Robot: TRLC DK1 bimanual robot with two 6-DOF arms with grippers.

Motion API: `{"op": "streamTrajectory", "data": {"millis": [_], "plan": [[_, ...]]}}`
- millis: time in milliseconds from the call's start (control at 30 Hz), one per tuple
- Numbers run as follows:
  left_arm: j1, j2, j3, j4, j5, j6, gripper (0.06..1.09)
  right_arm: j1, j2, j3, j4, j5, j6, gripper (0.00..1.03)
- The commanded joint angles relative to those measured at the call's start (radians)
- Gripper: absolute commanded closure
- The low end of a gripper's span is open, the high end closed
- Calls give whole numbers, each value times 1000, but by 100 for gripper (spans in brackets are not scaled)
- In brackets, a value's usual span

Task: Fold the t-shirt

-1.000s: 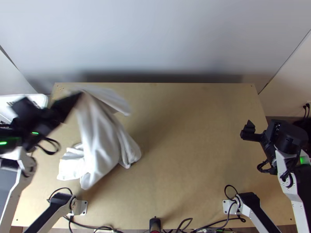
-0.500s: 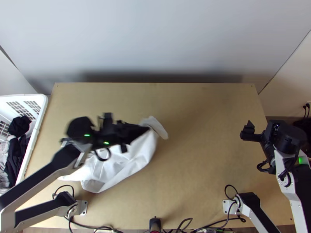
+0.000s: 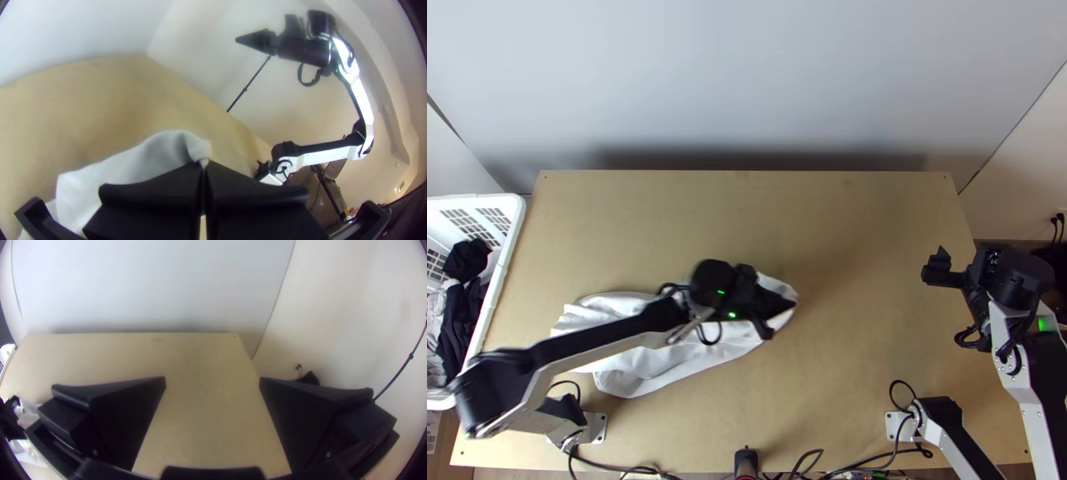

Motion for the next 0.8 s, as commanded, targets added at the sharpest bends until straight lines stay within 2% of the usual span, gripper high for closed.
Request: {"op": "streamTrajectory", "data": {"millis": [0,33,100,133,367,500,767], "plan": [[-81,174,107,-66,-36,-75,105,-9,25,6,9,-1,4,5],[-82,186,129,-108,-22,-100,105,-7,30,6,10,-1,7,5],[-81,206,169,-169,84,-179,105,-9,40,7,15,-1,14,5],[-81,203,170,-166,107,-212,105,-9,45,7,21,-1,12,5],[-87,121,246,-148,92,-224,105,-15,56,-29,47,-1,24,5],[-116,209,252,-163,81,-166,105,-15,62,-34,67,-2,32,5],[-193,390,278,-186,38,-130,105,-7,76,-32,69,-2,30,5]]}}
